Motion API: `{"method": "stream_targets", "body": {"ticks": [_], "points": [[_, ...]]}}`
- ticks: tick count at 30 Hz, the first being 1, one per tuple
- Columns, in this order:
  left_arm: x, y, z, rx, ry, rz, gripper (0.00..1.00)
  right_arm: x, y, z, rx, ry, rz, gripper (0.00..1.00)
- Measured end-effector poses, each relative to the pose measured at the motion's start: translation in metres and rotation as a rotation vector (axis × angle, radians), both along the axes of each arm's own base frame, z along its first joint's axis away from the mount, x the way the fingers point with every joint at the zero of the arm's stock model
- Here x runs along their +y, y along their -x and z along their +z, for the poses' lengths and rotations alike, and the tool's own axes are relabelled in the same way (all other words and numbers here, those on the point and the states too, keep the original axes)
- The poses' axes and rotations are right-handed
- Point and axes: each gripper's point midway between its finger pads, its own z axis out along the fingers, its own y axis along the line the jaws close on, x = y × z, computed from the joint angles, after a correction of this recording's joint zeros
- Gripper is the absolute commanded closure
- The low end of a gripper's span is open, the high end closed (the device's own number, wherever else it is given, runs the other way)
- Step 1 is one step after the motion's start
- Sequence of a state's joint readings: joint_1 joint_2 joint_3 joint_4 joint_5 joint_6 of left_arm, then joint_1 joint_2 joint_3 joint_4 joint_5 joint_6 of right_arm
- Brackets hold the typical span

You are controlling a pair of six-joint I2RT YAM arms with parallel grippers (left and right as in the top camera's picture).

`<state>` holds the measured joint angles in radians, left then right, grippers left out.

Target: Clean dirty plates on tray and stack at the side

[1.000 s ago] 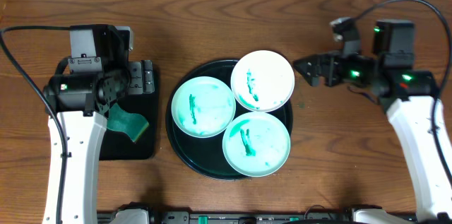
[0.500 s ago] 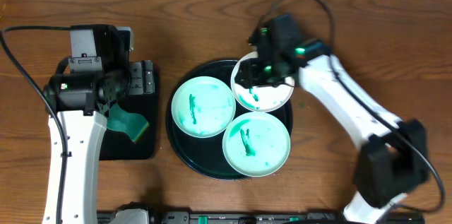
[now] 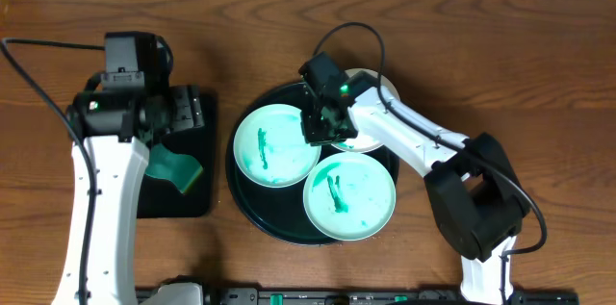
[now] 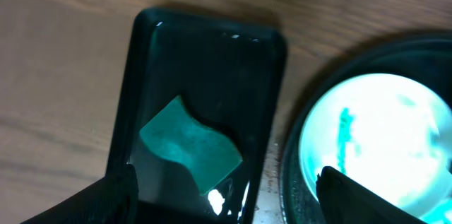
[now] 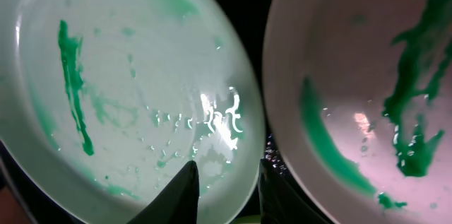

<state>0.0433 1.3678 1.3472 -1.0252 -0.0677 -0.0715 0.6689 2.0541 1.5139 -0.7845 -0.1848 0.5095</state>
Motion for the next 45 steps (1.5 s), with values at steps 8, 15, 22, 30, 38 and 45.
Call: {"method": "stream_targets", "body": {"ticks": [8,15,22,30,38,45], "points": [[0.010,-0.006,-0.026,0.084,-0.025,0.078,0.21,0.000,0.002,-0.003,-0.054,0.081,-0.013,0.75],[0.018,-0.009,-0.048,0.153,-0.026,0.121,0.21,-0.004,-0.001,-0.013,-0.061,0.123,-0.033,0.78],[0.025,-0.009,-0.054,0.170,-0.022,0.148,0.21,-0.004,-0.001,-0.030,-0.031,0.134,-0.049,0.86],[0.025,-0.009,-0.055,0.173,-0.022,0.148,0.21,0.002,-0.008,-0.032,-0.049,0.106,-0.059,0.99],[0.024,0.007,-0.069,0.241,-0.006,0.190,0.21,0.002,-0.010,-0.031,-0.018,0.068,-0.078,0.99],[0.027,0.039,-0.108,0.356,0.082,0.250,0.21,0.002,-0.010,-0.030,-0.015,0.062,-0.078,0.99]]}}
